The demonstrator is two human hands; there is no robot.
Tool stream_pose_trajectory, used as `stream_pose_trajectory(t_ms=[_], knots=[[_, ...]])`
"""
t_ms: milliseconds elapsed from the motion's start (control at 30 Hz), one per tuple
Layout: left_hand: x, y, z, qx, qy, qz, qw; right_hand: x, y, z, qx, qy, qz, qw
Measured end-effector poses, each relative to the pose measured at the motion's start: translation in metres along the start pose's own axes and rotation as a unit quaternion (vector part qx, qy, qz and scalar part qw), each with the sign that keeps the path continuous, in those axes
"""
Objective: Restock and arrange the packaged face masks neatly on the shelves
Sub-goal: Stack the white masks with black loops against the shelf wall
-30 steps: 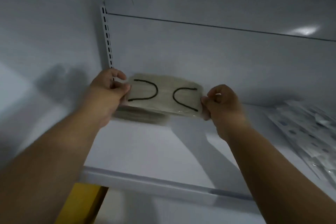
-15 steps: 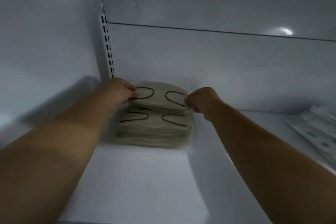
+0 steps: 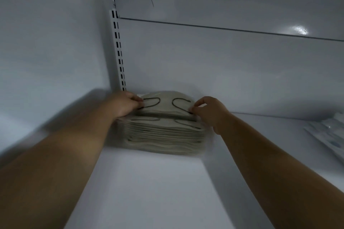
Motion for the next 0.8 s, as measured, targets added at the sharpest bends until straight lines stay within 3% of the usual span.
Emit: stream_pose_trajectory(t_ms=[100,200,267,333,400,500,700,800], knots=[[0.001,0.004,0.0,0.008,0.018,0.006,1.0,-0.005,0.005,-0.002,-0.008,0.032,0.001,0.999],[0.008,0.007,-0.004,0.022,0.019,0.019,0.999,-0.02,0.008,-0.012,0.038,0.177,-0.045,0.982],[0.022,0.009,-0.014,0.058,-0.018,0.069,0.996,-0.043,0.015,-0.013,0.073,0.264,-0.142,0.951],[0.049,0.011,-0.019,0.071,-0.115,0.162,0.978,-0.066,0.024,0.002,0.023,0.306,-0.262,0.915],[0.072,0.014,-0.008,0.008,-0.183,0.216,0.959,-0.076,0.03,0.023,-0.056,0.336,-0.304,0.89],[0.078,0.016,0.019,-0.086,-0.267,0.199,0.939,-0.069,0.027,0.043,-0.101,0.397,-0.28,0.868],[0.076,0.023,0.018,-0.094,-0.241,0.178,0.949,-0.064,0.033,0.039,-0.106,0.375,-0.257,0.884],[0.071,0.039,-0.005,-0.003,-0.161,0.183,0.97,-0.063,0.047,0.011,-0.021,0.281,-0.256,0.925]])
Point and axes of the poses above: each hand's wrist, its own y-axis away from the middle knuckle, its own z-axis out of the palm, x = y × z, the point moved 6 cm from there along -y, towards the middle knuckle, and after that the axes turned 5 degrees about z, right-handed, at the moved point
